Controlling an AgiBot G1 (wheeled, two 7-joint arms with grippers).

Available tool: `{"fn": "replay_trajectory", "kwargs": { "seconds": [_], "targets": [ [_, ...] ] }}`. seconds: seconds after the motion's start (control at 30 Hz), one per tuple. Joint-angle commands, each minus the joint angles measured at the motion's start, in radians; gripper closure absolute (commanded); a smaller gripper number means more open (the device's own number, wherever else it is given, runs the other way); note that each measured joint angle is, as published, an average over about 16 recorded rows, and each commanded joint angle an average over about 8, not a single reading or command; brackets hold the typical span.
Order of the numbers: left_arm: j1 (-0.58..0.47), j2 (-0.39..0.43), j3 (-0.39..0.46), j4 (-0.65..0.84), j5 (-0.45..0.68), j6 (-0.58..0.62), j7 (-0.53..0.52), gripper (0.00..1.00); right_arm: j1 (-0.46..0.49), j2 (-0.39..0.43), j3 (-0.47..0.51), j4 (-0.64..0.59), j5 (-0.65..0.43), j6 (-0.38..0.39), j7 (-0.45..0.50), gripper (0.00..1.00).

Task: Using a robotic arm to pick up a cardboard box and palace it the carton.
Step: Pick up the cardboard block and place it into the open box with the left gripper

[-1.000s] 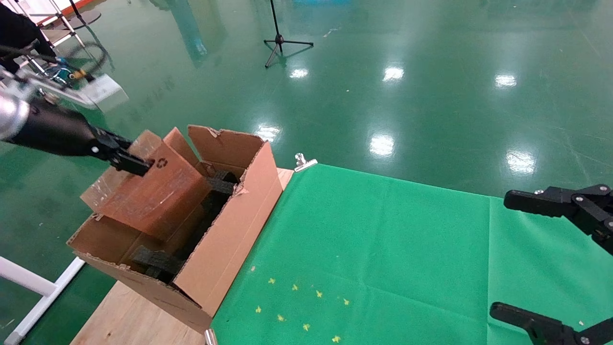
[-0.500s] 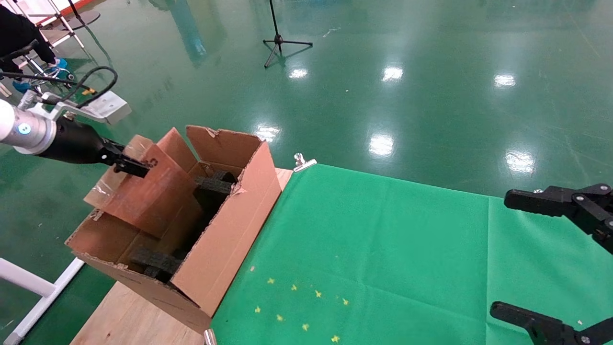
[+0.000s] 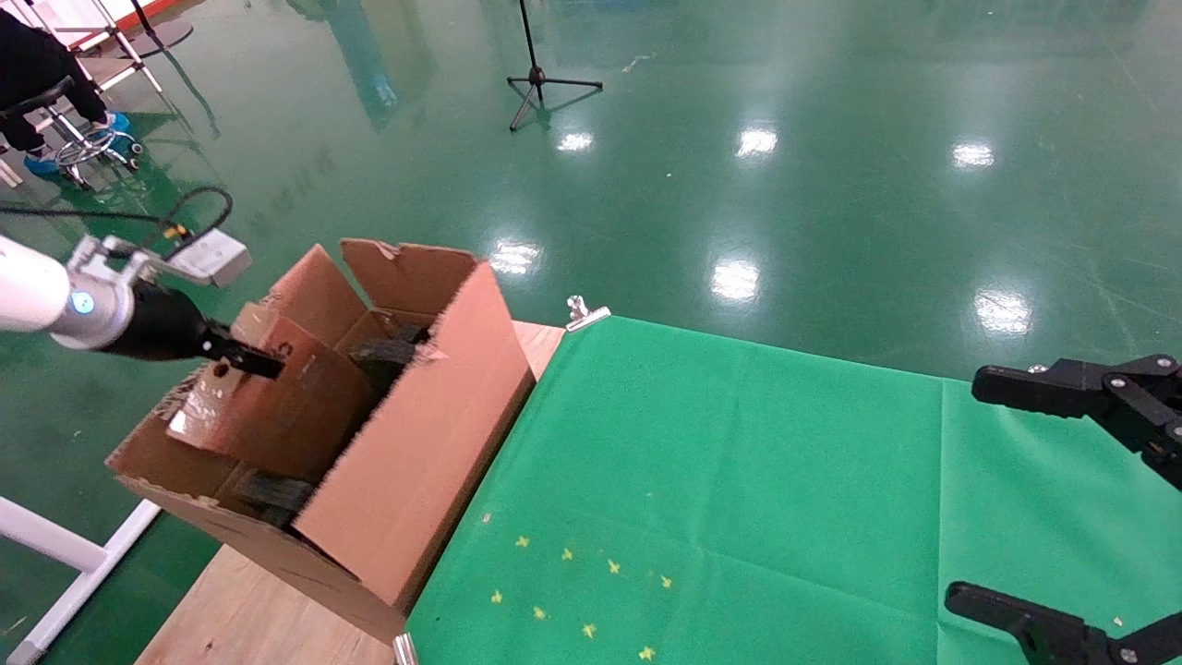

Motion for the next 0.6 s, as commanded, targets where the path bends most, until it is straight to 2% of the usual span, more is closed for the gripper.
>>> {"fn": "replay_trajectory", "kwargs": {
  "seconds": [0.03, 0.53, 0.57, 0.6],
  "targets": [
    [0.021, 0.003, -0.004, 0.01, -0.006, -0.006, -0.008, 1.0, 0.0, 0.0, 0.0, 0.0, 0.0, 0.0, 0.0, 0.0],
    [0.176, 0.042, -0.055, 0.014, -0.078, -0.106, -0.074, 1.0, 0.0, 0.0, 0.0, 0.0, 0.0, 0.0, 0.0, 0.0],
    [0.185, 0.044, -0.057, 0.013, -0.08, -0.114, -0.077, 0.99, 0.0, 0.0, 0.0, 0.0, 0.0, 0.0, 0.0, 0.0],
    [0.192, 0.046, -0.059, 0.012, -0.083, -0.121, -0.08, 0.87, 0.0, 0.0, 0.0, 0.0, 0.0, 0.0, 0.0, 0.0]
  ]
}}
